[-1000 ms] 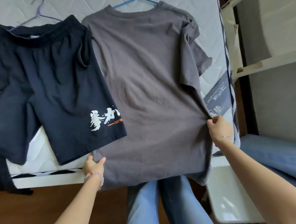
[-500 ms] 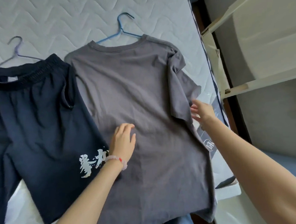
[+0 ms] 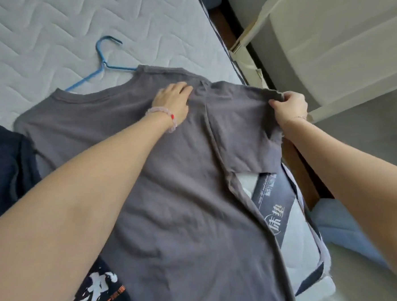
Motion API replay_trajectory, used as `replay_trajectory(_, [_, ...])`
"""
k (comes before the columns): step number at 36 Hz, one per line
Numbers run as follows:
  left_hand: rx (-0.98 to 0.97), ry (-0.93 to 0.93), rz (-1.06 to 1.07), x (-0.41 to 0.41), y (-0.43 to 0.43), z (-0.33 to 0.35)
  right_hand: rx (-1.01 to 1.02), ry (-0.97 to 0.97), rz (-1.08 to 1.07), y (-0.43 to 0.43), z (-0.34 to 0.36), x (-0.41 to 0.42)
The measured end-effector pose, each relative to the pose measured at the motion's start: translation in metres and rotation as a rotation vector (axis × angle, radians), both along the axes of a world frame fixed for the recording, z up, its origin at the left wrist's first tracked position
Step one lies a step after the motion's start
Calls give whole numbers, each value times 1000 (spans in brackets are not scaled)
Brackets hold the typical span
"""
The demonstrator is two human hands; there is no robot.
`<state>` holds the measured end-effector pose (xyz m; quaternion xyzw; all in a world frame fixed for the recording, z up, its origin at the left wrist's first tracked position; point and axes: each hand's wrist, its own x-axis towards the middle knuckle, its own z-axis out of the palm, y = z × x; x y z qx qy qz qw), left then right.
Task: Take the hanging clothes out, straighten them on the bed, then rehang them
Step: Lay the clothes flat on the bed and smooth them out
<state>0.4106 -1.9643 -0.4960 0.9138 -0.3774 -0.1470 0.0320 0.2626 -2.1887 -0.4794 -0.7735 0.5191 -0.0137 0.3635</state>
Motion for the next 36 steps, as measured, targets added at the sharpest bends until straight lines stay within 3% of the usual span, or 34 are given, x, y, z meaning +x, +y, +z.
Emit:
replay_trajectory(8, [131, 55, 26, 24, -3, -15, -164, 59, 63, -37, 13, 26])
replay_trajectory(11, [190, 102, 26, 23, -2, -17, -79, 96, -35, -36, 17, 24])
replay_trajectory(14, [221, 166, 58, 19, -5, -16, 31, 3, -143, -32, 5, 21])
replay_trajectory(16, [240, 193, 75, 17, -9, -12, 273, -117, -186, -27, -4, 17])
replay_trajectory(18, [238, 216, 95, 14, -13, -8, 427, -116, -114, -18, -8, 7])
replay_trajectory(22, [159, 177, 125, -4, -5, -3, 356, -63, 108, 14, -11, -28])
replay_trajectory(27, [-97, 69, 175, -56, 38, 2, 140, -37, 199, 48, 1, -78])
replay_trajectory(32, [-202, 177, 258, -126, 94, 14, 305, -24, 155, 72, 7, -124])
replay_trajectory(36, [-214, 307, 494, -192, 139, 47, 396, 30, 180, 92, 17, -165])
